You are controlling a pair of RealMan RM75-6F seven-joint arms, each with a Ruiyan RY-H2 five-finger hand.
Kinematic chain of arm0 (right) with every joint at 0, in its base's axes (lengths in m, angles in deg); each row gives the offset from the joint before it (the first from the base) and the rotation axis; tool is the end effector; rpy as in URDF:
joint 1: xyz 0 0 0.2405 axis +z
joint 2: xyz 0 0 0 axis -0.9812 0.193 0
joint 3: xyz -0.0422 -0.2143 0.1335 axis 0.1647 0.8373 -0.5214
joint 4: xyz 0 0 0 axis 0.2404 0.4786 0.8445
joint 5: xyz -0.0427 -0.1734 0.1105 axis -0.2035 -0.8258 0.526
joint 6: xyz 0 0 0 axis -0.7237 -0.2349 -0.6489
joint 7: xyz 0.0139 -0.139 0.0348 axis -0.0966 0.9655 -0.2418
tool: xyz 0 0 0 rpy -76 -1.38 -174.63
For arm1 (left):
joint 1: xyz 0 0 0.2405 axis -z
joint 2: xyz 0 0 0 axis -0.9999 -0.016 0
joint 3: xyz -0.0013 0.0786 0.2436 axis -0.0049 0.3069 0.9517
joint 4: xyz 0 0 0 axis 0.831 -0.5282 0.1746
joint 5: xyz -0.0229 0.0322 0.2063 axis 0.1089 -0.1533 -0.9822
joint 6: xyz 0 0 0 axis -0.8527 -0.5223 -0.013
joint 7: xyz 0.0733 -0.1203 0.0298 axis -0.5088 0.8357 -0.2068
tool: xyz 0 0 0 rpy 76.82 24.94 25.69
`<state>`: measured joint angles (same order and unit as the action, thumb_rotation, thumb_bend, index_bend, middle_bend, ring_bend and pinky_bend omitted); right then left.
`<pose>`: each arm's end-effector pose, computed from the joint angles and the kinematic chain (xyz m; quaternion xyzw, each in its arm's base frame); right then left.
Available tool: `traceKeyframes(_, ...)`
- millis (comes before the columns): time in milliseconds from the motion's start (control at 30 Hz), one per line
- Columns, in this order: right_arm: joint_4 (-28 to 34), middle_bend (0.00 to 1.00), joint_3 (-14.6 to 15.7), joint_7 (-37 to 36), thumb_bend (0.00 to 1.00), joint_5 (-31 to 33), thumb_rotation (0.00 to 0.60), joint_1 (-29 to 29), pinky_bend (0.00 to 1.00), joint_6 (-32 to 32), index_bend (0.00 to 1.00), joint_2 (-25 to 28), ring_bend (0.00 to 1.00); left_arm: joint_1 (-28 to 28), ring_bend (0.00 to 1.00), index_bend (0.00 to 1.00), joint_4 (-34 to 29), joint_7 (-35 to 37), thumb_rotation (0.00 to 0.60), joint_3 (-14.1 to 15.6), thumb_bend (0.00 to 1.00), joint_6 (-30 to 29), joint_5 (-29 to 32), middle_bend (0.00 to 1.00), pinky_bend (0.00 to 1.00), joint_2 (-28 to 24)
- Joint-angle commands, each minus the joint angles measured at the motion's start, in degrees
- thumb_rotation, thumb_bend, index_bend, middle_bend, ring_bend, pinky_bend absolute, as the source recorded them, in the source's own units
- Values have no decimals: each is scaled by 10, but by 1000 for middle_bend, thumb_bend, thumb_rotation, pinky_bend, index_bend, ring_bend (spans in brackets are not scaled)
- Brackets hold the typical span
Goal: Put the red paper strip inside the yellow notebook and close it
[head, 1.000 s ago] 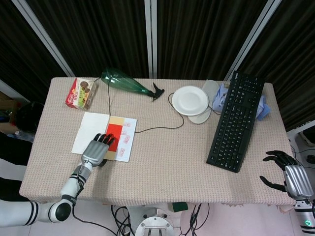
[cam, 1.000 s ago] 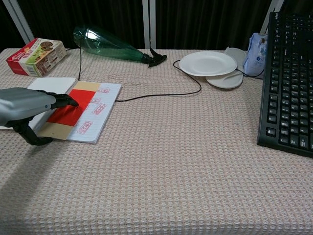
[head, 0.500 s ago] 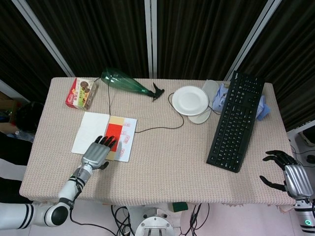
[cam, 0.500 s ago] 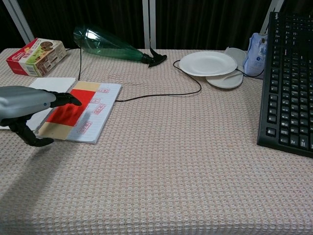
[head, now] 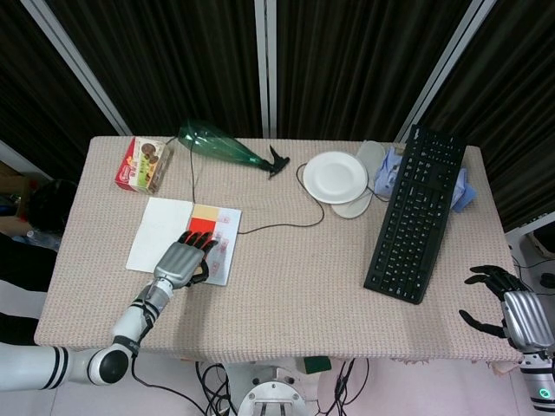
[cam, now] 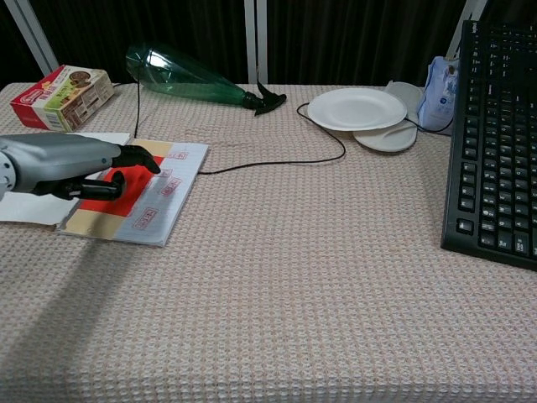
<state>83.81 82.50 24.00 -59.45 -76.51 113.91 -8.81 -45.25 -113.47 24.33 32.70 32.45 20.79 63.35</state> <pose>-0.3349 -0.1549 0.1510 0.5667 -0.4556 0.4655 0.5046 -0.1663 0.2883 -0.0125 -0.7860 -0.4107 -0.2172 0.4078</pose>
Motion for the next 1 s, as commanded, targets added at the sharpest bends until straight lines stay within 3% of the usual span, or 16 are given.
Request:
traceKeyframes(33, 0, 243, 0, 0, 124, 1, 600, 0, 265, -1, 413, 0, 192, 8, 0, 141, 14, -4, 49, -3, 789, -1, 7, 0, 50, 14)
traceKeyframes(167, -1, 243, -1, 0, 124, 1, 600, 1, 265, -2, 413, -1, 192, 16, 0, 160, 37, -11, 5, -7, 787, -11, 13, 0, 50, 37)
traceKeyframes(1000, -14, 242, -1, -13, 124, 5, 600, 0, 265, -7, 413, -6, 191, 44, 0, 179, 66, -62, 2, 1, 775, -32, 73, 0, 49, 69)
